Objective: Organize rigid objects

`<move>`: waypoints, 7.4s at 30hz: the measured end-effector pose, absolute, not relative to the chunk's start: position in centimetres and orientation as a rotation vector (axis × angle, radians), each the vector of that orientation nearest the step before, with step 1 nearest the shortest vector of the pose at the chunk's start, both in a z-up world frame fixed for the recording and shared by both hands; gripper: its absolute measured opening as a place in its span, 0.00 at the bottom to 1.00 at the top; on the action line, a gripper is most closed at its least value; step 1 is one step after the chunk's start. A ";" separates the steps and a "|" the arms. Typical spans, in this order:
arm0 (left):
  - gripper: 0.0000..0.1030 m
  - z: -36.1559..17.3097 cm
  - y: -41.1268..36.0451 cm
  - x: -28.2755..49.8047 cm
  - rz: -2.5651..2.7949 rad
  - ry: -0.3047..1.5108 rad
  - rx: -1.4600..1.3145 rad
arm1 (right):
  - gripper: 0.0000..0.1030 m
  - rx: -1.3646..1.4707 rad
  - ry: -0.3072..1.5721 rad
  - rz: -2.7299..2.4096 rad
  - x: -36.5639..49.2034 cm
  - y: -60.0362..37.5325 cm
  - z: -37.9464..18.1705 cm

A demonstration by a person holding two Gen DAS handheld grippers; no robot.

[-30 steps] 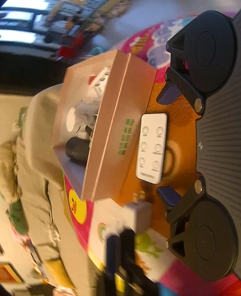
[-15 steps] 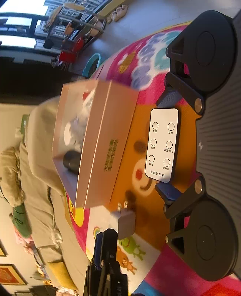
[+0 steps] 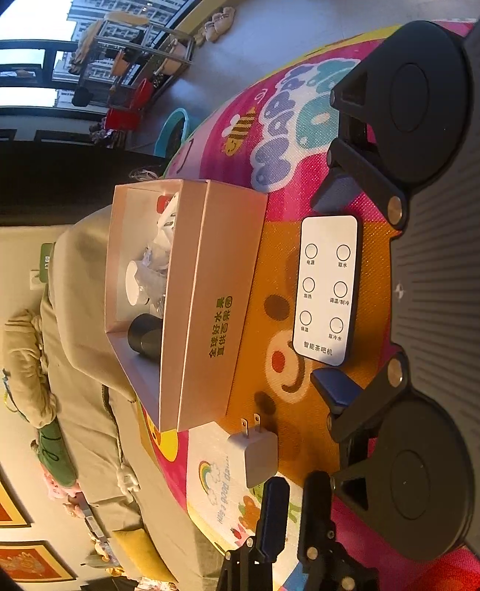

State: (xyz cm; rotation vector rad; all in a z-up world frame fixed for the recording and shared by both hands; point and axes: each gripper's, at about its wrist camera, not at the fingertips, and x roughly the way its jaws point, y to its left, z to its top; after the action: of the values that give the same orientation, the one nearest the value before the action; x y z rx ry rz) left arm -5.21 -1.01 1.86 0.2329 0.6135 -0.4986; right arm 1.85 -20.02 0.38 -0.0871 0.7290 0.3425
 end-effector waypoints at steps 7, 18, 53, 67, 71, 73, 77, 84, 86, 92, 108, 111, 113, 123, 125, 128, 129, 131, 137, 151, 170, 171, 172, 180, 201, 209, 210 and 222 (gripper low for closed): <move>0.31 2.7 0.4 -3.6 -0.363 0.577 0.186 | 0.90 -0.078 0.728 0.345 1.9 -20.1 0.4; 0.31 2.7 2.1 -0.3 -0.426 0.594 0.045 | 0.90 -0.079 0.729 0.345 1.9 -20.1 0.4; 0.30 0.8 -0.1 -3.7 -0.510 0.698 0.172 | 0.93 -0.091 0.734 0.349 1.8 -19.8 0.3; 0.30 0.8 -2.0 -1.6 -0.400 0.720 0.149 | 0.94 -0.091 0.734 0.350 1.8 -19.8 0.3; 0.31 0.6 -2.1 -1.6 -0.385 0.712 0.134 | 0.94 -0.091 0.734 0.351 1.9 -19.8 0.3; 0.31 0.6 -1.9 -1.5 -0.387 0.718 0.119 | 0.94 -0.091 0.734 0.350 1.9 -19.9 0.3; 0.27 0.4 -1.1 -1.6 -0.384 0.711 0.052 | 0.94 -0.095 0.734 0.349 1.9 -19.8 0.3; 0.23 0.0 -1.2 -2.4 -0.362 0.655 0.046 | 0.85 -0.090 0.726 0.337 1.9 -20.0 0.7; 0.23 0.3 -1.2 -2.6 -0.377 0.639 0.045 | 0.85 -0.097 0.725 0.349 1.7 -20.0 1.0; 0.23 4.8 -0.7 -1.7 -0.384 0.485 0.031 | 0.85 -0.101 0.612 0.402 -0.4 -21.1 5.0; 0.24 5.9 1.7 7.4 -0.301 0.454 -0.273 | 0.85 -0.112 0.561 0.351 0.2 -22.0 6.7; 0.24 4.8 3.3 4.6 -0.301 0.447 -0.300 | 0.85 -0.102 0.581 0.344 1.3 -22.0 6.6; 0.24 3.7 4.1 2.6 -0.320 0.487 -0.321 | 0.85 -0.105 0.582 0.343 2.1 -21.6 6.9; 0.24 1.7 4.7 -0.8 -0.283 0.595 -0.115 | 0.87 -0.065 0.510 0.217 15.6 -17.2 10.4; 0.24 1.7 5.8 -1.1 -0.268 0.610 -0.098 | 0.87 -0.041 0.580 0.232 16.8 -17.2 9.9; 0.24 1.3 6.9 -1.5 -0.210 0.641 -0.027 | 0.87 -0.005 0.631 0.263 14.4 -17.8 8.7; 0.24 1.3 7.1 -1.7 -0.196 0.654 -0.006 | 0.87 -0.019 0.622 0.270 12.6 -18.0 8.3; 0.24 1.3 7.1 -1.8 -0.179 0.680 0.036 | 0.87 -0.043 0.598 0.277 9.1 -18.3 7.8; 0.28 0.6 5.3 -1.4 -0.192 0.714 0.057 | 0.88 -0.179 0.592 0.237 2.6 -17.5 5.5; 0.55 -0.4 1.6 0.2 -0.187 0.656 0.042 | 1.00 -0.044 0.762 0.116 3.8 -17.5 -0.1; 0.67 -0.6 0.3 0.8 -0.129 0.646 0.012 | 1.00 -0.025 0.692 0.080 3.7 -17.1 -0.7; 0.67 -0.6 0.3 0.9 -0.128 0.646 0.010 | 1.00 -0.024 0.691 0.081 3.7 -17.1 -0.8; 0.67 -0.6 0.3 0.8 -0.127 0.646 0.010 | 1.00 -0.024 0.691 0.081 3.7 -17.1 -0.8; 0.67 -0.6 0.2 0.8 -0.125 0.645 0.017 | 1.00 -0.026 0.690 0.080 3.6 -17.2 -0.8; 0.67 -0.6 0.1 0.8 -0.123 0.645 0.021 | 1.00 -0.026 0.690 0.080 3.6 -17.2 -0.8; 0.67 -0.6 0.0 0.8 -0.123 0.645 0.021 | 1.00 -0.026 0.690 0.080 3.6 -17.2 -0.8; 0.67 -0.6 0.1 0.8 -0.123 0.645 0.021 | 1.00 -0.026 0.690 0.080 3.6 -17.2 -0.8; 0.67 -0.6 0.0 0.8 -0.123 0.645 0.021 | 1.00 -0.026 0.690 0.080 3.6 -17.2 -0.8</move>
State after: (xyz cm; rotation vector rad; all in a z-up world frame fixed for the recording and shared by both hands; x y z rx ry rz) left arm 0.85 0.04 -0.62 0.0213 0.6447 -0.1227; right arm 3.64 -17.20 -0.80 -0.0257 0.6899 0.0801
